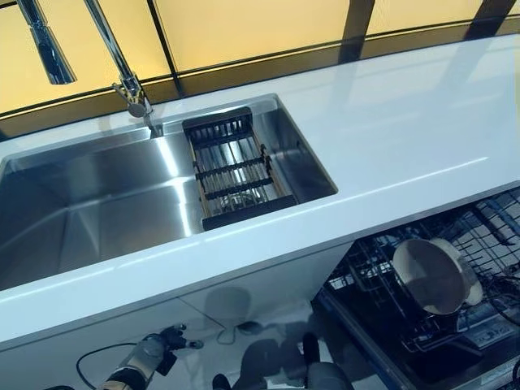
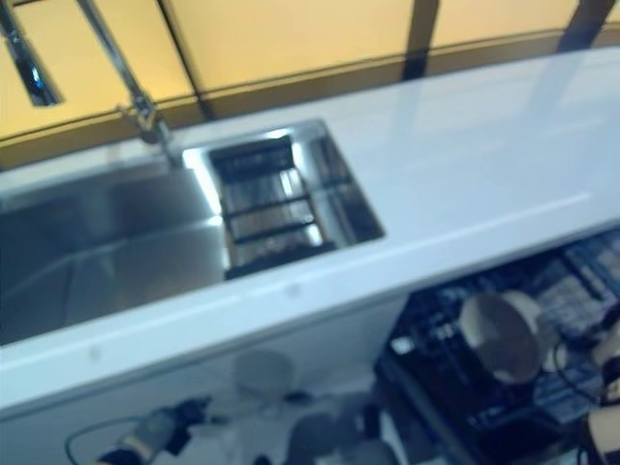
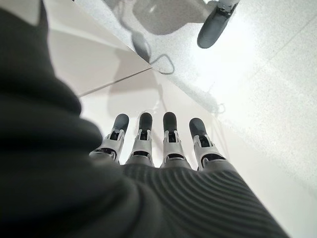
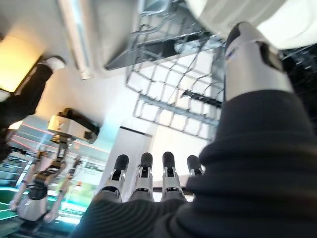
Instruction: Take plates into dishwasher
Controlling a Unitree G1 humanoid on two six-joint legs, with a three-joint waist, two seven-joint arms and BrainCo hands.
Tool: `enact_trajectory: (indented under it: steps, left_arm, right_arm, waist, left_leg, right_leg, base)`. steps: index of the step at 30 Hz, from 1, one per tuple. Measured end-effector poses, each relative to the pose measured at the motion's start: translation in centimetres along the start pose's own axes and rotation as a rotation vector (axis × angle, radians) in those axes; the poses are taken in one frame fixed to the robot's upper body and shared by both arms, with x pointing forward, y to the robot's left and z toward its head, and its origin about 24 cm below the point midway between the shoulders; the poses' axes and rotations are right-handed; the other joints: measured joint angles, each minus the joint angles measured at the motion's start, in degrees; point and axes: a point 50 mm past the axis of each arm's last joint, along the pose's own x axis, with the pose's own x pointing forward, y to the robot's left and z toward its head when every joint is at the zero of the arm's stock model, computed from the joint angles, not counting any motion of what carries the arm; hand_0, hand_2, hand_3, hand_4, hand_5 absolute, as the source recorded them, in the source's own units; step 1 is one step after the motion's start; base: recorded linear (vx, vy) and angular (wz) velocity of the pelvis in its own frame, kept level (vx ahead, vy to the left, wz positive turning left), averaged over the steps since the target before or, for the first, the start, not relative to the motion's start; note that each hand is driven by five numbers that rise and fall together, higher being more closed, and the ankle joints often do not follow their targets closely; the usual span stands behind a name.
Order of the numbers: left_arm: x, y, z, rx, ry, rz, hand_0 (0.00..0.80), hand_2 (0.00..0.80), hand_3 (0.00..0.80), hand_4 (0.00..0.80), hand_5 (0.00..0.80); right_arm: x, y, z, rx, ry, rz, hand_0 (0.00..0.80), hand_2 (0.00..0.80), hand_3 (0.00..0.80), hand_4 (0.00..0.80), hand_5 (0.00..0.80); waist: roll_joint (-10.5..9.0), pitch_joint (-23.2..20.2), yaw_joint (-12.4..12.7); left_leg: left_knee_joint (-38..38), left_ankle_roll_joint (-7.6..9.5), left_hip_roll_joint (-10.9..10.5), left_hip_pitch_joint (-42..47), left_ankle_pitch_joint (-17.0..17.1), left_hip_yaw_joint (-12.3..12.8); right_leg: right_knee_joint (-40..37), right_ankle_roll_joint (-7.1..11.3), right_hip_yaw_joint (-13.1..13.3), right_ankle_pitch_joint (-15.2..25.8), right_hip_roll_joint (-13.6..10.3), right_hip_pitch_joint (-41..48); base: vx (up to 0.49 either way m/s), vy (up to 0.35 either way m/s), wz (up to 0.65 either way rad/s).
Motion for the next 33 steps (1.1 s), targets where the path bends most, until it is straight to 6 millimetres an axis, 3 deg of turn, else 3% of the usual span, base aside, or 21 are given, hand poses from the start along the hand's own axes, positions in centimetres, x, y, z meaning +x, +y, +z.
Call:
enact_trajectory:
  steps: [3, 9, 12, 18, 23, 27, 28, 29, 31, 32, 33]
  left_arm:
    - [-0.1, -0.3, -0.6, -0.003, 0.017, -0.006, 0.0, 0.0, 0.0, 0.0, 0.0]
    - [-0.2, -0.8, -1.9, -0.01, 0.063, -0.013, 0.0, 0.0, 0.0, 0.0, 0.0]
    - [-0.3, -1.1, -2.7, -0.017, 0.098, -0.016, 0.0, 0.0, 0.0, 0.0, 0.0]
    - [-0.4, -0.8, -3.7, -0.061, 0.154, 0.0, 0.0, 0.0, 0.0, 0.0, 0.0]
    - [-0.7, -0.5, -5.5, -0.114, 0.238, 0.026, 0.0, 0.0, 0.0, 0.0, 0.0]
    - [-0.5, 0.8, -3.9, -0.136, 0.192, 0.057, 0.0, 0.0, 0.0, 0.0, 0.0]
    - [-0.4, 1.1, -3.4, -0.138, 0.181, 0.062, 0.0, 0.0, 0.0, 0.0, 0.0]
    - [-0.3, 1.4, -3.0, -0.141, 0.171, 0.067, 0.0, 0.0, 0.0, 0.0, 0.0]
    - [-0.2, 2.7, -1.5, -0.139, 0.14, 0.09, 0.0, 0.0, 0.0, 0.0, 0.0]
    - [-0.2, 4.3, -0.2, -0.15, 0.103, 0.124, 0.0, 0.0, 0.0, 0.0, 0.0]
    - [-0.4, 5.1, 0.2, -0.154, 0.091, 0.14, 0.0, 0.0, 0.0, 0.0, 0.0]
  right_arm:
    - [0.1, -0.7, -1.8, 0.006, 0.029, -0.027, 0.0, 0.0, 0.0, 0.0, 0.0]
    - [-0.2, -1.2, -3.3, 0.071, 0.018, -0.081, 0.0, 0.0, 0.0, 0.0, 0.0]
    - [-0.3, -1.4, -3.0, 0.09, -0.008, -0.111, 0.0, 0.0, 0.0, 0.0, 0.0]
    - [-0.7, -0.8, -3.4, 0.069, -0.006, -0.126, 0.0, 0.0, 0.0, 0.0, 0.0]
    - [-0.6, 0.0, -6.0, 0.07, 0.138, -0.101, 0.0, 0.0, 0.0, 0.0, 0.0]
    - [-0.7, 0.0, -8.9, 0.15, 0.29, -0.099, 0.0, 0.0, 0.0, 0.0, 0.0]
    - [-0.7, 0.1, -9.4, 0.178, 0.323, -0.088, 0.0, 0.0, 0.0, 0.0, 0.0]
    - [-0.8, 0.4, -10.1, 0.196, 0.351, -0.078, 0.0, 0.0, 0.0, 0.0, 0.0]
    - [-1.0, 0.6, -11.2, 0.249, 0.404, -0.079, 0.0, 0.0, 0.0, 0.0, 0.0]
    - [-1.0, 1.8, -11.2, 0.274, 0.407, -0.065, 0.0, 0.0, 0.0, 0.0, 0.0]
    - [-1.0, 2.4, -10.7, 0.291, 0.381, -0.049, 0.0, 0.0, 0.0, 0.0, 0.0]
  waist:
    - [-0.46, -1.1, -0.68]
    - [-1.33, -3.01, -1.95]
    - [-1.41, -3.36, -3.16]
    - [-1.22, -3.55, -3.09]
    - [-0.36, -3.64, -2.6]
    - [0.41, -1.82, -0.98]
    - [0.61, -1.09, -1.2]
    - [0.47, -0.75, -1.4]
    - [1.33, 0.24, -2.31]
    - [0.23, 1.31, -2.83]
    - [-1.78, 2.3, -3.03]
  left_leg:
    - [-0.02, -0.12, 0.16, 0.25, -0.09, 0.25]
    - [-0.03, -0.73, 0.78, 1.52, -0.56, 1.7]
    - [0.01, -0.74, 0.92, 1.82, -0.57, 1.81]
    - [-0.04, -1.08, 2.16, 2.84, -0.83, 1.72]
    - [0.56, -1.03, 4.39, 2.52, -0.78, -0.19]
    - [2.25, 0.46, 3.95, -1.58, 1.14, -1.96]
    - [2.48, 1.78, 3.61, -2.72, 2.14, -1.74]
    - [0.2, 2.08, 2.99, -3.06, 5.34, -1.6]
    - [-0.23, 2.42, 2.95, -6.35, 6.36, -1.22]
    - [8.2, 1.09, 1.9, -9.33, 0.48, -1.66]
    - [18.23, 0.69, 0.63, -9.59, -3.99, -1.54]
  right_leg:
    - [-0.01, -0.02, 0.22, -0.02, 0.19, 0.12]
    - [-0.06, -0.1, 1.69, -0.01, 1.35, 0.2]
    - [-0.05, -0.16, 1.84, 0.03, 1.58, 0.38]
    - [0.02, -0.66, 2.21, -0.26, 2.68, 0.84]
    - [-0.06, -2.01, -0.94, -0.91, 3.91, 2.43]
    - [0.25, -3.41, -2.74, -0.12, 3.58, -0.48]
    - [0.27, -3.53, -4.63, -0.16, 2.66, -0.77]
    - [1.37, -4.27, -6.49, -0.67, 1.85, -2.05]
    - [3.08, -5.15, -9.92, -1.34, 1.45, -4.07]
    - [3.21, -7.03, -10.6, -0.56, -0.72, -5.82]
    - [3.97, -6.83, -10.7, -0.14, -2.86, -6.15]
  base:
    - [0.058, 0.002, -0.05]
    - [0.104, -0.049, -0.15]
    - [0.049, -0.093, -0.08]
    - [0.072, -0.18, -0.08]
    - [0.014, -0.165, 0.2]
    - [-0.392, -0.064, 0.21]
    - [-0.332, -0.041, 0.38]
    - [-0.307, -0.053, 0.59]
    - [-0.334, -0.047, 0.7]
    - [-0.453, -0.023, 0.45]
    - [-0.483, 0.017, 0.23]
